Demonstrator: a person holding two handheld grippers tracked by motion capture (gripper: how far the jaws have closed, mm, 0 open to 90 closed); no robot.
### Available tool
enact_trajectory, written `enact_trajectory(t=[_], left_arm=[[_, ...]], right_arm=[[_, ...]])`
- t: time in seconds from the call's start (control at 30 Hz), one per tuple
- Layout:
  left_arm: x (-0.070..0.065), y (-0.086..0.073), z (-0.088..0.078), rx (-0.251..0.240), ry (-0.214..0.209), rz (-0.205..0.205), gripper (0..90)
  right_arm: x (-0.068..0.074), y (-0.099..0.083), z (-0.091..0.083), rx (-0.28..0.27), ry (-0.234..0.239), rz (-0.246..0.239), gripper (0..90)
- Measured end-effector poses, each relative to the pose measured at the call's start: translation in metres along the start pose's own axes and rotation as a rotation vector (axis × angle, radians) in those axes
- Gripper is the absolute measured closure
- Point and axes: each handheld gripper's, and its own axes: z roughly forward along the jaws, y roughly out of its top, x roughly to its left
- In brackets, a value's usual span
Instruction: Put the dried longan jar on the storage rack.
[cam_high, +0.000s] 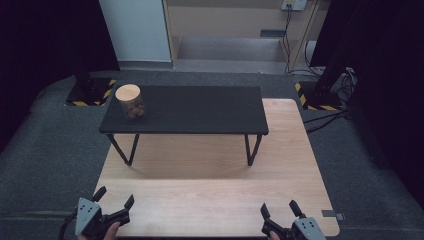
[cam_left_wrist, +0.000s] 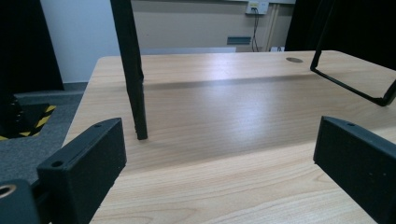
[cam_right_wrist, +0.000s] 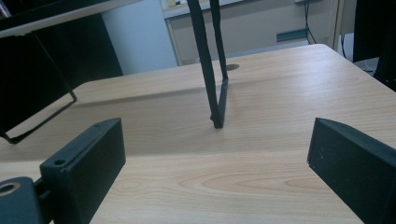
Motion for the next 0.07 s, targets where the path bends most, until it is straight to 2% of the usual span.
enact_trajectory(t=[0.07], left_arm=[[0.0006,0.0005,-0.0008,0.004,-0.011,-0.002,1.0]], right_arm=[[0.0006,-0.0004,-0.0038,-0.001,0.008,0.012,4.2]])
